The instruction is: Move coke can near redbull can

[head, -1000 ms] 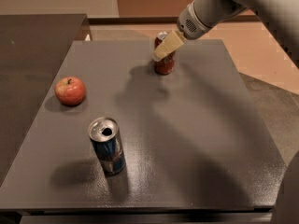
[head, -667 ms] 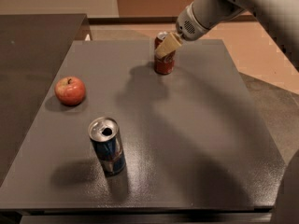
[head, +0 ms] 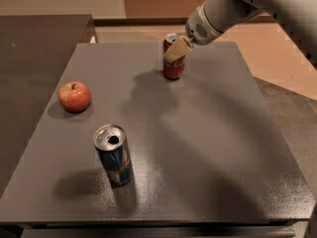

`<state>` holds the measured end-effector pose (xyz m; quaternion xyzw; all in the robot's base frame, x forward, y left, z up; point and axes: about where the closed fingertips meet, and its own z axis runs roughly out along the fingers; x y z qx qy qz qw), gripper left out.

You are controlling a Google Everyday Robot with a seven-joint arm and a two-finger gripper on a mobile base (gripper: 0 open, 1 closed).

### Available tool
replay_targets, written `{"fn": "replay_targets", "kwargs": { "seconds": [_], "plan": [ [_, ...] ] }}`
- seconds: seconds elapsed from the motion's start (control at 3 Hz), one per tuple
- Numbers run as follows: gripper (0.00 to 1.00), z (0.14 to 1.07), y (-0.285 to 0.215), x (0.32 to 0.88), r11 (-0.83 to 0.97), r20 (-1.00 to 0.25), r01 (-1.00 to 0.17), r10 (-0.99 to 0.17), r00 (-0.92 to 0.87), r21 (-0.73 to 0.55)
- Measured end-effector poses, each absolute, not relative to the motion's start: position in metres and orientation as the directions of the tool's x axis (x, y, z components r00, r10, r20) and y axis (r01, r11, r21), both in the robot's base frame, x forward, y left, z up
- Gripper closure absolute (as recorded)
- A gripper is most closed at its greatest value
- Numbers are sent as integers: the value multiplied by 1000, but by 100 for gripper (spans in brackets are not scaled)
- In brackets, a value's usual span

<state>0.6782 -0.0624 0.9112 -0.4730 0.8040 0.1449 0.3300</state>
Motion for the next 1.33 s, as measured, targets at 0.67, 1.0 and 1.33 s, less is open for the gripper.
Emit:
{"fn": "replay_targets", "kwargs": {
  "seconds": [0.67, 1.0, 1.33],
  "plan": [
    [100, 943, -67, 617, 380, -688, -913, -703, -180, -149],
    [100, 947, -68, 578, 295, -690, -944, -714, -117, -146],
    [100, 947, -63, 538, 196, -685, -972, -727, -53, -132]
  ]
}}
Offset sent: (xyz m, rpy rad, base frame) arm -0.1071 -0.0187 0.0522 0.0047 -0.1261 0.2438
